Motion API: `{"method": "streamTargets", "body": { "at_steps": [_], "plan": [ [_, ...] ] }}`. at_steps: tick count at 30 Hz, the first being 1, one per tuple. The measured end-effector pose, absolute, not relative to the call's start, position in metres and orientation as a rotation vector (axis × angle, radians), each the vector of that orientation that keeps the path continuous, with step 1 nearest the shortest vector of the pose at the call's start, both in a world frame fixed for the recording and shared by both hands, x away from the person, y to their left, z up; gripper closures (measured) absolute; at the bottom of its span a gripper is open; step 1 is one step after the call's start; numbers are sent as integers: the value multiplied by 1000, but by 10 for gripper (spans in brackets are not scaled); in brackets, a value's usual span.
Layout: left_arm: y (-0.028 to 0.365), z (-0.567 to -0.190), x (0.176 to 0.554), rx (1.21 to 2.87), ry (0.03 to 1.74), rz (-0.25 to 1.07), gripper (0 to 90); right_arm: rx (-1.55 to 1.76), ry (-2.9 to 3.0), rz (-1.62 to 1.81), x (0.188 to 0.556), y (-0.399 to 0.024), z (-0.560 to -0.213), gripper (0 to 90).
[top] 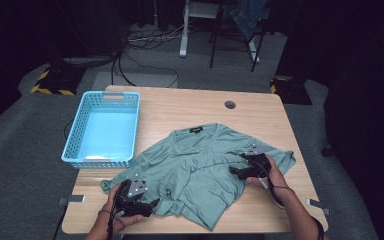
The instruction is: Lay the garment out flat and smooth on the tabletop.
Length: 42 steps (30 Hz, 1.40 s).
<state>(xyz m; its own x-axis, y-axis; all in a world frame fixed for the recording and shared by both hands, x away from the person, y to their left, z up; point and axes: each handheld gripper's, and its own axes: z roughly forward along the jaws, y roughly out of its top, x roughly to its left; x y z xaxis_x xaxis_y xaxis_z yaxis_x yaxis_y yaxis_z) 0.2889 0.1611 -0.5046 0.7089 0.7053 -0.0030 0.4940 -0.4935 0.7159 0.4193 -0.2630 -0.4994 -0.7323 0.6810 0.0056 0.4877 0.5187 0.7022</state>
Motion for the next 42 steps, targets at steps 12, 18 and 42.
{"method": "streamTargets", "body": {
  "at_steps": [12, 18, 42],
  "plan": [
    [142, -504, 297, 2204, 889, 373, 207, 980, 2527, 989, 401, -293, -496, 197],
    [127, -504, 308, 2222, 834, 346, 200, 1026, 2498, 974, 386, -315, -496, 197],
    [72, -484, 322, 2245, 690, 265, 205, 946, 2442, 1036, 343, -322, -480, 217]
  ]
}}
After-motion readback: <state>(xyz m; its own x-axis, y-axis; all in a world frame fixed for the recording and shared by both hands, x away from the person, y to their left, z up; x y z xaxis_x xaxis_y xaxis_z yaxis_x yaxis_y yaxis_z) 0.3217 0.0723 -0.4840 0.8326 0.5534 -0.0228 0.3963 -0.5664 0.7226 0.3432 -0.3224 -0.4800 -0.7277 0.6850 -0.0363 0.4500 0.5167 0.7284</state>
